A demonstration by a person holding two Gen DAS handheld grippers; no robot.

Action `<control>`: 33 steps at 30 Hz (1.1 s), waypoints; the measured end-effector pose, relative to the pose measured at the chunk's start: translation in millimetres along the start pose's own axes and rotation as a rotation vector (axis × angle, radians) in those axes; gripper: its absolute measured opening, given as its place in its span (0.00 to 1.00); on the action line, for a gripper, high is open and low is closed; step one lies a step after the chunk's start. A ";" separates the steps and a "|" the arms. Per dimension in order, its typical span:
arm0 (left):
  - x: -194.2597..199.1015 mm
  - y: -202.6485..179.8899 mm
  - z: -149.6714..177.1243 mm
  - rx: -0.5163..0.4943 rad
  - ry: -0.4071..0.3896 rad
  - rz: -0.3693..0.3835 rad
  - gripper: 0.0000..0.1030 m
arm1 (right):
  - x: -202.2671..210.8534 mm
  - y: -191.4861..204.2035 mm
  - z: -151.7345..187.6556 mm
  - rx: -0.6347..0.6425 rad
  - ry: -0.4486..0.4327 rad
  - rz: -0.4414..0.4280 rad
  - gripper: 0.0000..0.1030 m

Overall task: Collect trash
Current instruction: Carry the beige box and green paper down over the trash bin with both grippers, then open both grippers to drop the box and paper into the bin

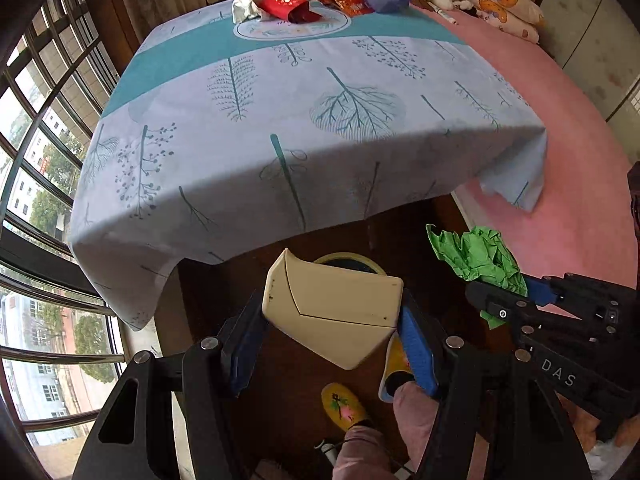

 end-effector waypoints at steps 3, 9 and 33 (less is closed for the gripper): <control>-38.0 -10.4 13.2 0.011 0.036 0.015 0.61 | -29.6 -14.4 14.9 -0.031 0.035 0.009 0.25; -133.8 -18.2 32.7 0.065 0.068 0.012 0.61 | -109.8 -49.9 41.0 -0.110 0.093 0.016 0.25; -312.2 33.8 68.5 0.169 0.070 -0.089 0.93 | -313.1 -107.7 75.2 -0.138 0.104 0.010 0.52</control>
Point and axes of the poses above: each gripper's, at about its wrist camera, not at the fingertips, and x roughly against the way its jaws point, y to its left, z to its underside, the point moved 4 cm from there along -x, roughly the way its jaws point, and after that the axes turned 2 degrees about -y, right-handed, at the moved point
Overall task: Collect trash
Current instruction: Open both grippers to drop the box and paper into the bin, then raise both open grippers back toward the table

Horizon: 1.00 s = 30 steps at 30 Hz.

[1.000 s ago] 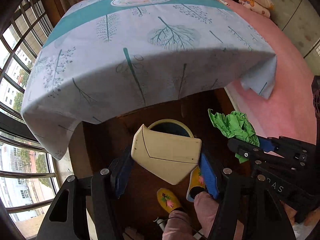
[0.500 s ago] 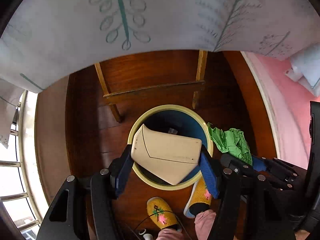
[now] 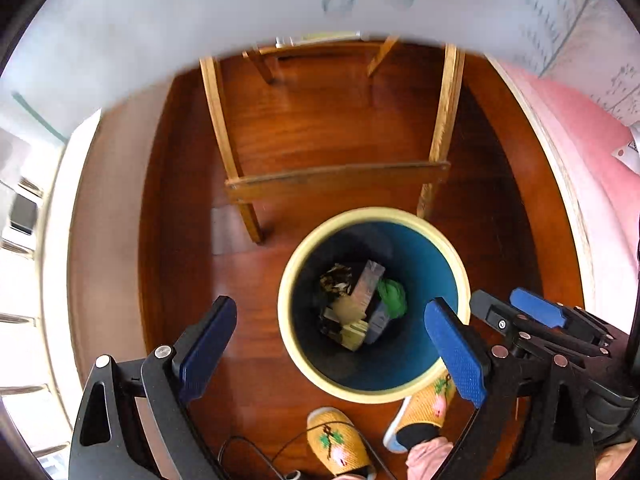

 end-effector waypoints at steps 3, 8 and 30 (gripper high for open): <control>21.2 3.9 -7.0 0.012 -0.028 -0.003 0.93 | 7.8 4.6 -4.8 0.000 -0.010 0.007 0.53; 56.1 5.9 -18.7 0.021 -0.068 -0.005 0.93 | 36.8 14.4 -12.9 0.001 -0.024 0.004 0.53; 316.1 18.2 -90.2 -0.004 -0.170 0.006 0.93 | 271.7 106.5 -39.3 0.113 -0.105 -0.066 0.53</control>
Point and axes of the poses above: each gripper's, at about its wrist camera, not at the fingertips, and x roughly against the way its jaws point, y to its left, z to its underside, the point moved 4 cm from there along -x, roughly the way its jaws point, and after that the axes turned 2 degrees about -y, right-handed, at the moved point
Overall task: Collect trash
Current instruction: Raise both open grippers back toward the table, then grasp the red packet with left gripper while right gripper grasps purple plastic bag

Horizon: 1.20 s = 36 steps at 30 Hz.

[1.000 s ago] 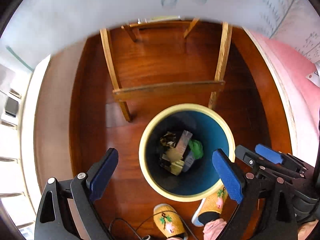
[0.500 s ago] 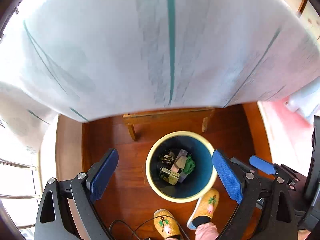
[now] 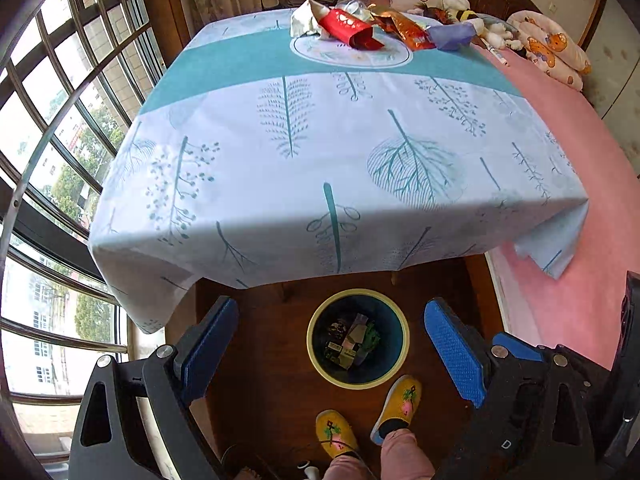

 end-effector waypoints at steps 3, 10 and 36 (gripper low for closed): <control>32.1 1.0 -12.6 -0.013 -0.027 -0.006 0.91 | 31.2 16.5 -9.6 0.025 -0.016 -0.006 0.53; 101.2 0.6 -54.4 -0.037 -0.107 0.035 0.84 | 93.5 45.2 -38.8 0.048 -0.112 -0.011 0.53; 80.9 -11.5 -264.7 0.016 -0.242 0.002 0.84 | 150.5 -19.7 -269.9 -0.016 -0.328 0.043 0.58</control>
Point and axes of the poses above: each gripper's, at about its wrist camera, not at the fingertips, and x roughly against the way its jaws point, y to its left, z to its underside, the point moved 4 cm from there along -x, roughly the way its jaws point, and after that the axes turned 2 degrees about -y, right-handed, at the moved point
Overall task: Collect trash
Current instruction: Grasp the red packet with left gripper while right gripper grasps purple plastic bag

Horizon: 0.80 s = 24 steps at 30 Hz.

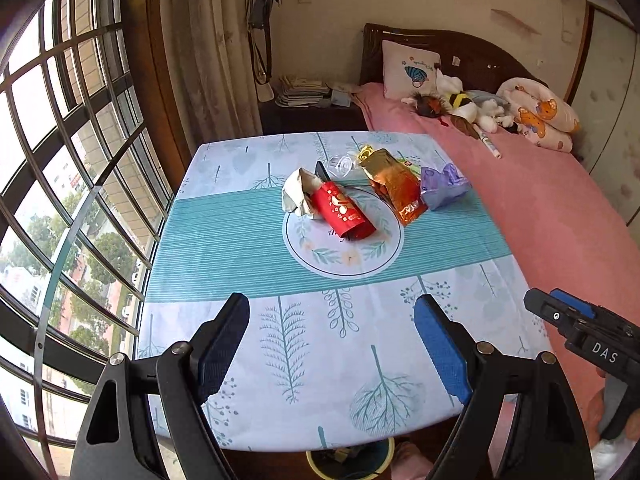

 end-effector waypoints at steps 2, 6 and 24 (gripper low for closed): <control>-27.8 -5.7 -17.1 0.027 0.027 -0.028 0.84 | -25.7 -14.3 -23.4 -0.001 0.019 -0.018 0.58; -83.3 -19.1 -52.2 0.089 0.090 -0.052 0.84 | -76.3 -41.4 -73.8 -0.015 0.069 -0.037 0.58; -278.9 -26.3 -113.3 0.279 0.276 -0.159 0.83 | -280.8 -138.1 -216.5 -0.135 0.275 -0.063 0.58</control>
Point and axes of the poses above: each gripper's, at about its wrist camera, not at the fingertips, and x roughly against the way its jaws point, y to its left, z to its underside, the point moved 4 cm from there along -x, roughly the way its jaws point, and after that the axes turned 2 degrees about -y, right-handed, at the moved point
